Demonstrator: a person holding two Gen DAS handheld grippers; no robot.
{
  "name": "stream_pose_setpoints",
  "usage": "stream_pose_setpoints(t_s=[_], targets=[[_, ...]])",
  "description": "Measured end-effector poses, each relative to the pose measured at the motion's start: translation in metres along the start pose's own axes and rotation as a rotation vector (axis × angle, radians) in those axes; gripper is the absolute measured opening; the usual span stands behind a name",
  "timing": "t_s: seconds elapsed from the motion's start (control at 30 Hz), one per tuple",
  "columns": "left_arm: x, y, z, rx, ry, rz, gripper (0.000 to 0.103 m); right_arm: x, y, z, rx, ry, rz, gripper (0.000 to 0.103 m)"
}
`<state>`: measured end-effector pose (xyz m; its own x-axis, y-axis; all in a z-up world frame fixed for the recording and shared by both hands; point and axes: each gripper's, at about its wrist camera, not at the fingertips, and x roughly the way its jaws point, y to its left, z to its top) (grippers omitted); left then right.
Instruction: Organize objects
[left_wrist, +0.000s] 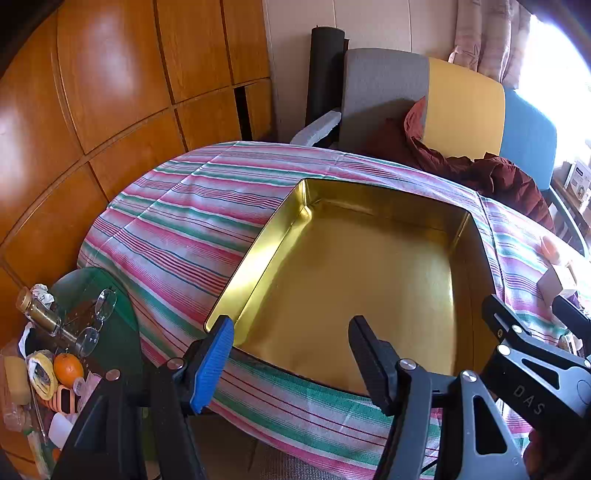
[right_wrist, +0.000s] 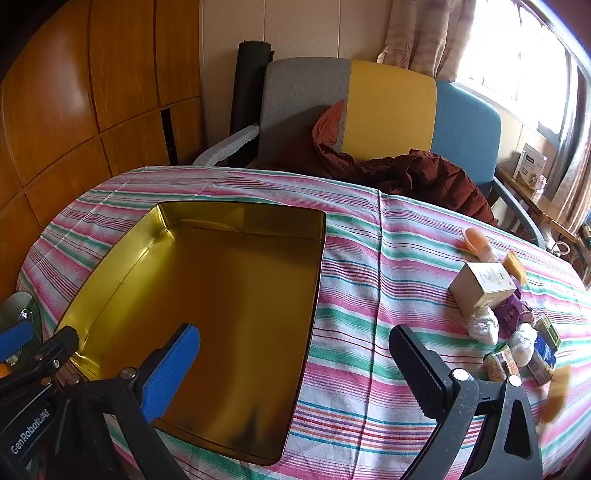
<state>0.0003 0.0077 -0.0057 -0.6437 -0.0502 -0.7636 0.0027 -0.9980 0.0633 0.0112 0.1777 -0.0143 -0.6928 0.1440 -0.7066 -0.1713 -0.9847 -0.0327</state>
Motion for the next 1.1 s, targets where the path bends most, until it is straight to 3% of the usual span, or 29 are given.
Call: stream_pose_setpoints(t_s=[1.1], targets=[[0.0005,-0.0031,-0.0054,0.018,0.010,0.005,0.066,0.0015,-0.0022,-0.0019,0.005,0.019,0.011,0.103]])
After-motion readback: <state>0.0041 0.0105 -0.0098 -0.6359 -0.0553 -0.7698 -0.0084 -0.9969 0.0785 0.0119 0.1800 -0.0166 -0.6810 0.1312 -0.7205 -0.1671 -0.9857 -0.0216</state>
